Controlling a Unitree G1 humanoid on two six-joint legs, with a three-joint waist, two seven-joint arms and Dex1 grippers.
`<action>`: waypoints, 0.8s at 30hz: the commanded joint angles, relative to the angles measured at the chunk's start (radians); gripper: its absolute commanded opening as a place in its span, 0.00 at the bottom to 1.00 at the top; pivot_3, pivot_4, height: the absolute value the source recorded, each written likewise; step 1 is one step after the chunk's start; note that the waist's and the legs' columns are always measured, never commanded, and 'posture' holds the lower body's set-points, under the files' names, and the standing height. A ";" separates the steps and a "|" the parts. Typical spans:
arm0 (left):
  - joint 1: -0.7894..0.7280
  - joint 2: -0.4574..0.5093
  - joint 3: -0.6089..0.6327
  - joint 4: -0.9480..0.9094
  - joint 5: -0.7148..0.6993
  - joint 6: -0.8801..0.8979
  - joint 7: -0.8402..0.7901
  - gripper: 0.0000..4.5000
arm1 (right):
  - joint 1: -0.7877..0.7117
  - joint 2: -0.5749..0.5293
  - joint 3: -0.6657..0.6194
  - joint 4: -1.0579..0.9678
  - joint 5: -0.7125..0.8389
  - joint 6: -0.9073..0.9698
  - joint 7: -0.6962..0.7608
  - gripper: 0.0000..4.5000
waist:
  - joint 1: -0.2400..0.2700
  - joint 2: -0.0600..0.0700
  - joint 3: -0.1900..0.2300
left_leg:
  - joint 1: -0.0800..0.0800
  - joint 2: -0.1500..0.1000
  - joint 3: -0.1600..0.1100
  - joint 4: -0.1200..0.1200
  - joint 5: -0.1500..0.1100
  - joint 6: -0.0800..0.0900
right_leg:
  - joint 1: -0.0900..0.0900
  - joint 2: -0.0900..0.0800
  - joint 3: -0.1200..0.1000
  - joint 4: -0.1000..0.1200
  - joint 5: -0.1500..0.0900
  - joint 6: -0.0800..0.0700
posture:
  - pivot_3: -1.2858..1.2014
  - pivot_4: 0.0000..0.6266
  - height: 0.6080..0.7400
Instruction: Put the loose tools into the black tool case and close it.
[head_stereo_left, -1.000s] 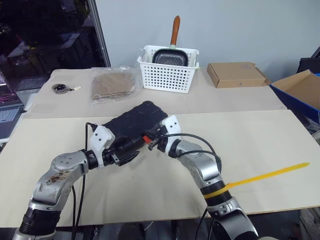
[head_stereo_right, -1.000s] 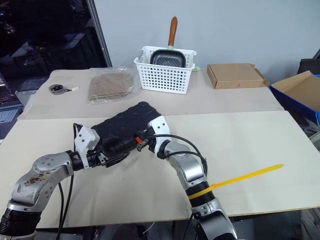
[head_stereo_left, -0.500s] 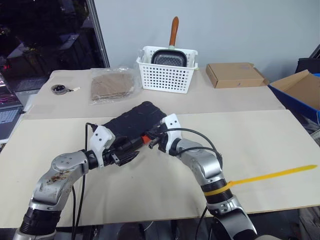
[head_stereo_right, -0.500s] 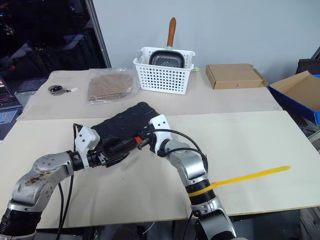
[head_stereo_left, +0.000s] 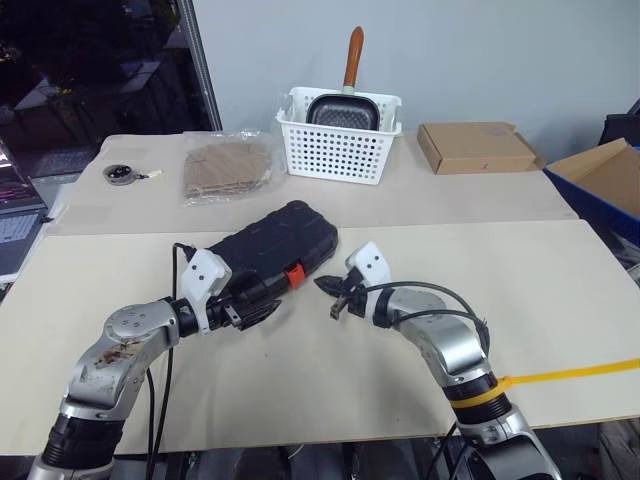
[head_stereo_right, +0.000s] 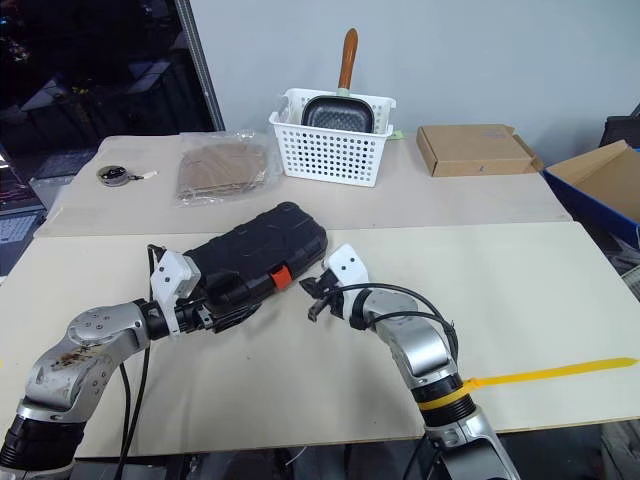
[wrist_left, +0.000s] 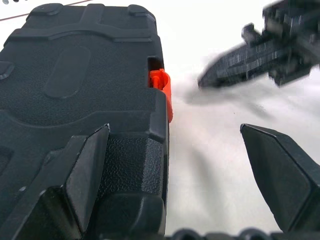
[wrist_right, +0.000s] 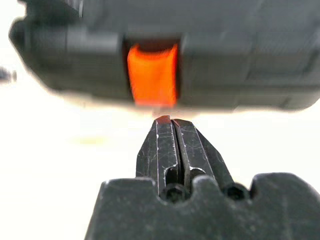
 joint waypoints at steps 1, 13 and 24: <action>0.007 -0.001 -0.011 0.015 0.006 0.003 -0.006 1.00 | -0.070 0.062 0.031 0.064 -0.025 -0.039 -0.009 0.01 | 0.000 0.000 0.000 | 0.000 0.000 0.000 0.000 0.000 0.000 | 0.000 0.000 0.000 0.000 0.000 0.000 | 0.52 0.24 1.00; 0.022 -0.009 -0.015 0.010 0.013 -0.009 0.001 1.00 | -0.139 0.135 0.000 0.184 -0.049 -0.117 -0.027 0.01 | 0.001 0.000 0.000 | -0.002 0.000 0.000 0.000 0.000 0.000 | -0.002 -0.001 -0.001 0.001 0.000 0.000 | 0.52 0.24 1.00; 0.039 -0.008 -0.020 0.015 0.018 0.002 0.014 1.00 | -0.087 0.079 -0.028 0.017 -0.013 0.004 -0.008 0.01 | 0.000 0.000 0.000 | -0.002 0.000 0.000 0.000 0.000 0.000 | -0.003 -0.001 0.000 0.001 0.000 0.000 | 0.52 0.24 1.00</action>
